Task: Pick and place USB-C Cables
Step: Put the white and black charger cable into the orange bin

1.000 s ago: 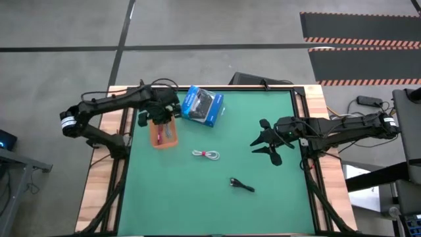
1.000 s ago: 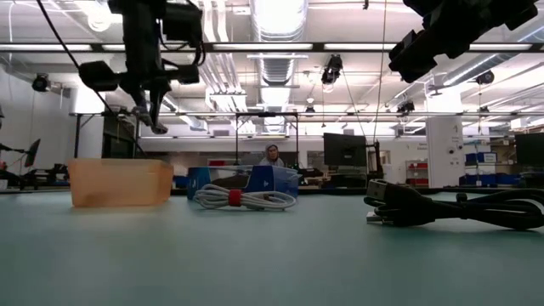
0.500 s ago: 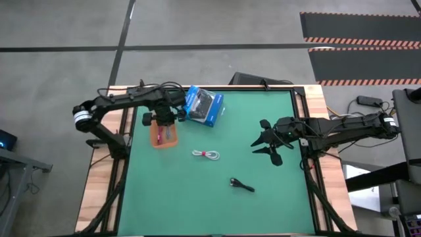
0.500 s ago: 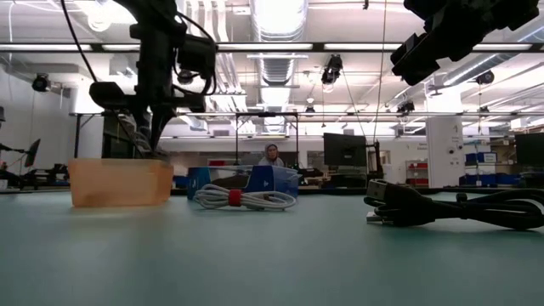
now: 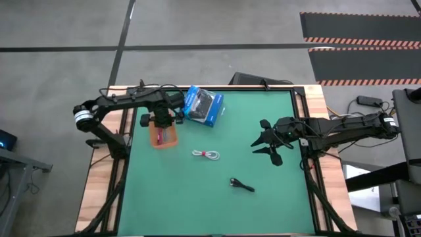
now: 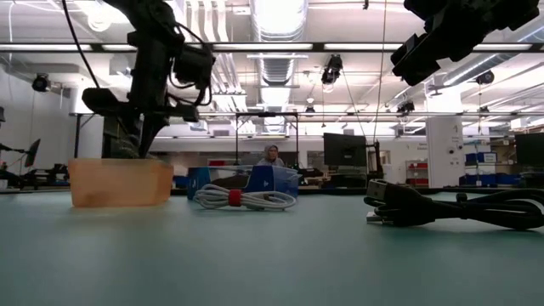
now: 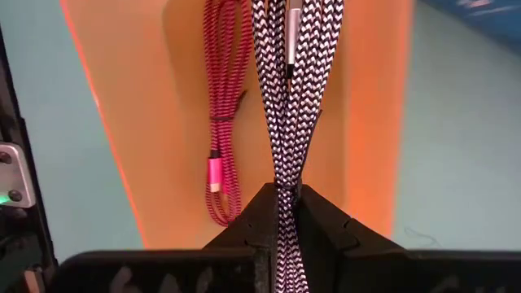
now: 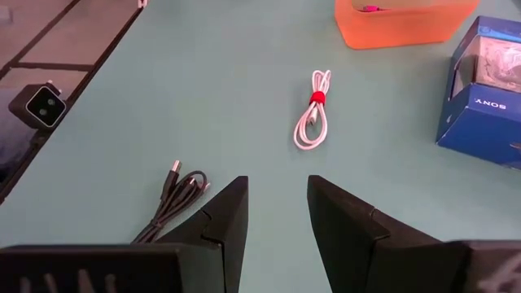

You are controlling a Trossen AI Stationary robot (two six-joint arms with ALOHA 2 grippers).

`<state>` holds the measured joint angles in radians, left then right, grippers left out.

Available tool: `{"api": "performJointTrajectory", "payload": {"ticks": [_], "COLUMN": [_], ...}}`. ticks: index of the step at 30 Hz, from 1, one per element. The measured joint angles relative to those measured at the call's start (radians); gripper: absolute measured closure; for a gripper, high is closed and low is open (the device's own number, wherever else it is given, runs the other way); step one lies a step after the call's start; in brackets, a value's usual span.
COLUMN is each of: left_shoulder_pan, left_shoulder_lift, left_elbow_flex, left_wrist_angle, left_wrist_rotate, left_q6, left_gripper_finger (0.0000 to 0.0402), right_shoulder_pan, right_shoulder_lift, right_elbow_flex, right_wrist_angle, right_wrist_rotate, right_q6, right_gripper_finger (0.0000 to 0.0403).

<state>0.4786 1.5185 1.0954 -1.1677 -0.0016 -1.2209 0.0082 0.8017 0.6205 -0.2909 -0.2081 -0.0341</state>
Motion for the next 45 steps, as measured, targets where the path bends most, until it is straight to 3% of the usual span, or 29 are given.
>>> {"api": "performJointTrajectory", "payload": {"ticks": [10, 20, 36, 45], "left_shoulder_pan": [0.0, 0.0, 0.0, 0.0], "left_shoulder_lift": [0.0, 0.004, 0.066, 0.11], "left_elbow_flex": [-0.089, -0.091, -0.091, -0.092], "left_wrist_angle": [0.083, 0.121, 0.142, 0.145], "left_wrist_rotate": [0.019, 0.019, 0.015, 0.015], "left_q6": [0.058, 0.115, 0.343, 0.34], "left_gripper_finger": [0.0386, 0.0386, 0.0386, 0.0386], "right_shoulder_pan": [0.0, 0.0, 0.0, 0.0], "right_shoulder_lift": [0.0, 0.0, 0.0, 0.0], "right_elbow_flex": [0.0, 0.0, 0.0, 0.0], "right_wrist_angle": [0.002, 0.002, 0.003, 0.003], "right_wrist_rotate": [0.0, 0.0, 0.0, 0.0], "right_q6": [0.0, 0.0, -0.002, -0.002], "right_gripper_finger": [0.0284, 0.0284, 0.0284, 0.0284]}}
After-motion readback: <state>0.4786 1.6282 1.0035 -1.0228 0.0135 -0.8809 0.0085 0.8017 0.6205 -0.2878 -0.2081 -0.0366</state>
